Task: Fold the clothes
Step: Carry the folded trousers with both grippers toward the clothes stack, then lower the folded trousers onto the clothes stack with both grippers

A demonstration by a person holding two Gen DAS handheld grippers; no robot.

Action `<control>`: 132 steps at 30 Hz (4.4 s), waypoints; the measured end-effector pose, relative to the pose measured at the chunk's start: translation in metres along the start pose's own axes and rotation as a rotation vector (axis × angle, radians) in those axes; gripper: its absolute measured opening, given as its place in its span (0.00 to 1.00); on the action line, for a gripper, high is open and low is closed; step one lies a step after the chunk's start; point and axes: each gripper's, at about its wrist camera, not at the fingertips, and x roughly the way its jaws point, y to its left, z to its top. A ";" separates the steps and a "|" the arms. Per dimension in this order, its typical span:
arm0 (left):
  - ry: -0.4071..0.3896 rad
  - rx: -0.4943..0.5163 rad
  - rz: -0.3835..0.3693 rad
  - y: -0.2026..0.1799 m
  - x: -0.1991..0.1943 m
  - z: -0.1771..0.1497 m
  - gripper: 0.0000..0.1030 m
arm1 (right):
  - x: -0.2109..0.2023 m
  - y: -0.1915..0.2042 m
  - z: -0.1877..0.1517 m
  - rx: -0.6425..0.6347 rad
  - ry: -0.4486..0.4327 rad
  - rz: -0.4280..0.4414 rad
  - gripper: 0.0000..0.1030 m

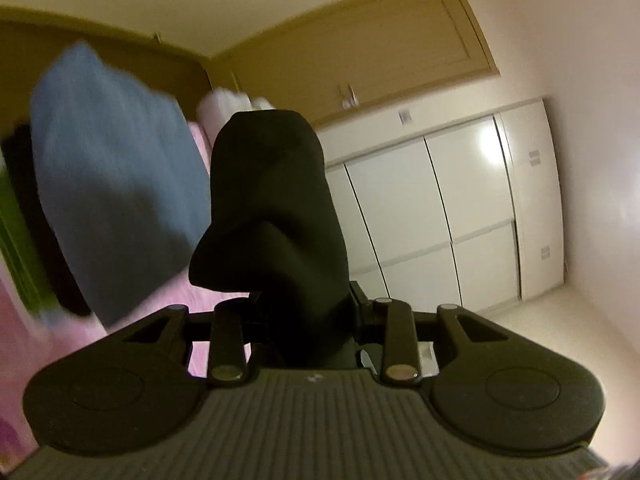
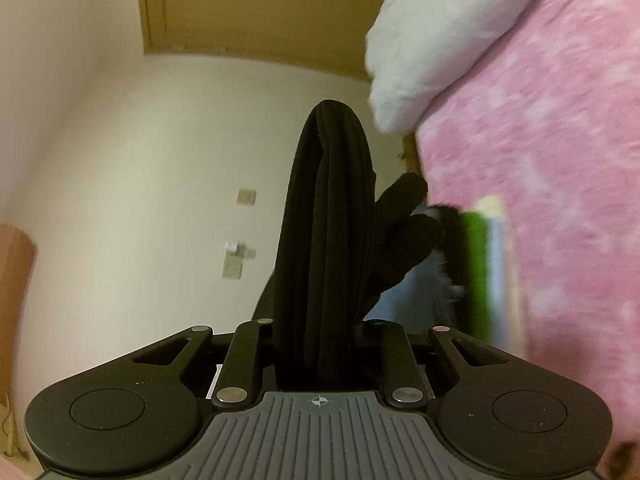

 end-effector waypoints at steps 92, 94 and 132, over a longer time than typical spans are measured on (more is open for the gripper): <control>0.711 1.137 0.449 0.016 0.290 0.111 0.08 | 0.270 -0.004 -0.004 -0.776 0.134 -0.835 0.18; 0.706 1.124 0.444 0.017 0.287 0.112 0.08 | 0.265 0.000 -0.004 -0.763 0.127 -0.834 0.18; 0.567 1.066 0.734 0.013 0.214 0.095 0.09 | 0.235 0.048 -0.026 -0.788 0.069 -0.671 0.18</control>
